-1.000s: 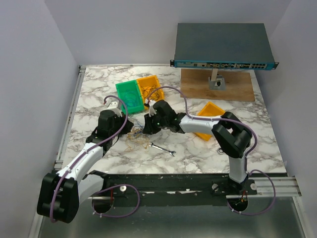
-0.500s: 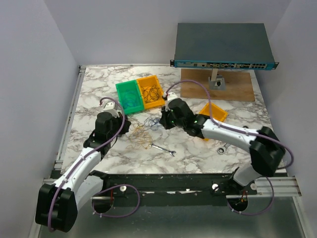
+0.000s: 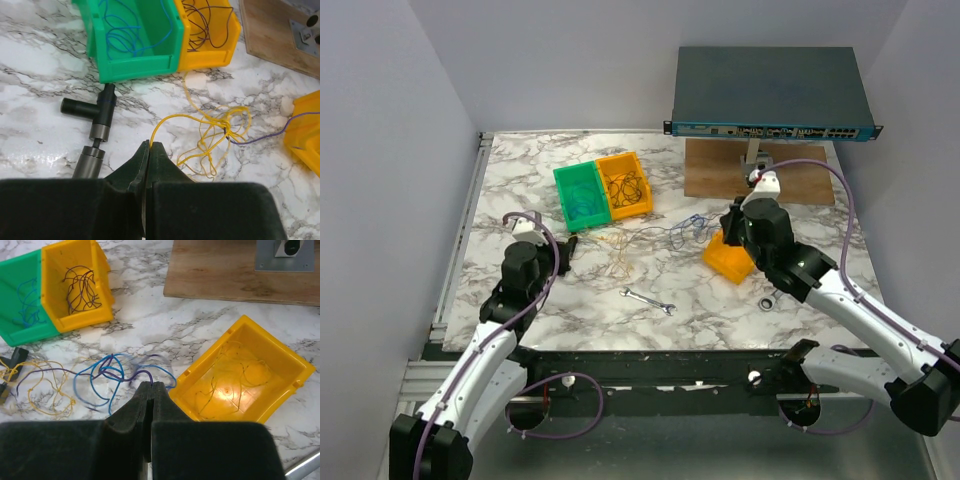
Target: Untangle the cables
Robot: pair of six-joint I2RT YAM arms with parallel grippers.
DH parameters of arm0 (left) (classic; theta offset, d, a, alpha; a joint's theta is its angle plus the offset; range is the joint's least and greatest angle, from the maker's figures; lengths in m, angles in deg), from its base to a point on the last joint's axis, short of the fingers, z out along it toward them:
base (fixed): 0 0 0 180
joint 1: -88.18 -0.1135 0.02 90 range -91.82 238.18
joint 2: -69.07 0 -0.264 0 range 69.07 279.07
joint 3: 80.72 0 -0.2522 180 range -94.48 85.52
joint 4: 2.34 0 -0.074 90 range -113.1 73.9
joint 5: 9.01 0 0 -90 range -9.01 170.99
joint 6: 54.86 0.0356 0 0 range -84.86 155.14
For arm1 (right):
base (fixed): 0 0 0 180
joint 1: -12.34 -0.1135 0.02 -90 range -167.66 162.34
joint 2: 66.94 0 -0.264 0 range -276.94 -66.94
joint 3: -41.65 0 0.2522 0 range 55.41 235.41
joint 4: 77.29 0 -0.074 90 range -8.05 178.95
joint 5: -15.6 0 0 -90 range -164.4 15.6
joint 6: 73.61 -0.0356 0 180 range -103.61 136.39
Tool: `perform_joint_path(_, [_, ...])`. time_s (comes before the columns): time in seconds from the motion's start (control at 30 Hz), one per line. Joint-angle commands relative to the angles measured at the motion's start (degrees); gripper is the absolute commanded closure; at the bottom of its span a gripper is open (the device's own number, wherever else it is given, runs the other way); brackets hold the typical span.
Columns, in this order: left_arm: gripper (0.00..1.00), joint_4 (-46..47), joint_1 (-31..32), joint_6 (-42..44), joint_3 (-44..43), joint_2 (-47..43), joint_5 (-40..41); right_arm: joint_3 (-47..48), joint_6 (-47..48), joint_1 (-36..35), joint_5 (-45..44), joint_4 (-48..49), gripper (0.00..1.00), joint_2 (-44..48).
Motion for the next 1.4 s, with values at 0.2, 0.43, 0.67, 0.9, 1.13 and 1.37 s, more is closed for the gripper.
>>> perform_joint_path(0.2, [1.00, -8.2, 0.1, -9.0, 3.9, -13.9, 24.2, -1.6, -2.7, -0.3, -8.0, -3.6, 0.99, 4.1])
perform_joint_path(0.43, [1.00, -2.2, 0.1, -6.0, 9.2, -23.9, 19.5, -4.4, 1.8, -0.3, 4.9, 1.4, 0.99, 11.7])
perform_joint_path(0.67, [1.00, -0.4, 0.1, -1.0, 6.5, -19.5, 11.2, 5.1, 3.4, -0.3, 16.3, -5.6, 0.99, 10.3])
perform_joint_path(0.9, [1.00, 2.4, 0.1, -1.6, 6.3, -21.1, 0.3, 8.0, 2.9, -0.3, 32.0, -5.6, 0.99, 12.9])
perform_joint_path(1.13, [1.00, -0.4, 0.6, -5.4, -4.9, -14.8, -15.4, 1.0, 0.6, -0.4, 53.4, -1.3, 0.98, 7.2])
perform_joint_path(1.37, [1.00, -7.7, 2.2, -5.6, -21.0, -7.3, -28.0, -3.8, 2.2, -0.5, 48.7, 3.8, 0.09, 6.4])
